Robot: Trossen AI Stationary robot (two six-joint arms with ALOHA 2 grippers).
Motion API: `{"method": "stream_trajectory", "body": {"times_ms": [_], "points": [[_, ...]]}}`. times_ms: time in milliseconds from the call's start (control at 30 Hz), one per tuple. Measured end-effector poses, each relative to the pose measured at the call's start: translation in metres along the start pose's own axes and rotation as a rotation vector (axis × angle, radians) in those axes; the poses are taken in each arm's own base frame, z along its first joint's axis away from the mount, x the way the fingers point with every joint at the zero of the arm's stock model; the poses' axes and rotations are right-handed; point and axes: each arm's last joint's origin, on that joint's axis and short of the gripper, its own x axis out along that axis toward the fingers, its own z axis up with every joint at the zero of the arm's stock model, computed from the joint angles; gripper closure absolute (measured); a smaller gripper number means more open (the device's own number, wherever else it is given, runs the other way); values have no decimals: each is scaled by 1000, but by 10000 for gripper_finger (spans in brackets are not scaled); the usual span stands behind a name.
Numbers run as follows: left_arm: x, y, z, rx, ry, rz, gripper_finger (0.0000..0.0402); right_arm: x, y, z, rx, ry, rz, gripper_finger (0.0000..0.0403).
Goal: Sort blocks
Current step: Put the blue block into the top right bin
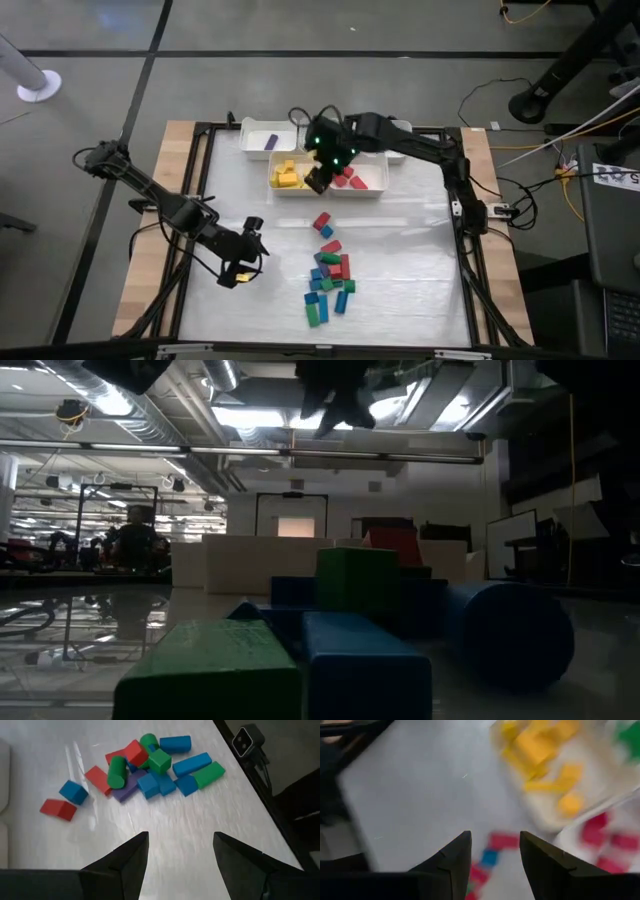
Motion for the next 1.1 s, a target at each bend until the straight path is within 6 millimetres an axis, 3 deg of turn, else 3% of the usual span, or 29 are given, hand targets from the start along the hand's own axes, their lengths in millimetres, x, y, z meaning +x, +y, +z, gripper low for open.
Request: {"method": "stream_trajectory", "body": {"times_ms": [167,333,600,700,867,1100], "points": [[10,-1,4,53,-20,3,192,1,47,-42,134,117,17,235],[20,3,5,81,-1,22,192,11,100,-101,195,224,-115,235],[28,11,6,68,8,48,192,14,169,-190,463,104,-225,235],[28,12,7,45,5,54,192,25,186,-218,590,58,-261,235],[28,12,6,3,6,54,192,61,203,-252,685,56,-335,235],[28,12,6,-42,5,54,192,116,215,-268,716,39,-324,235]]}}
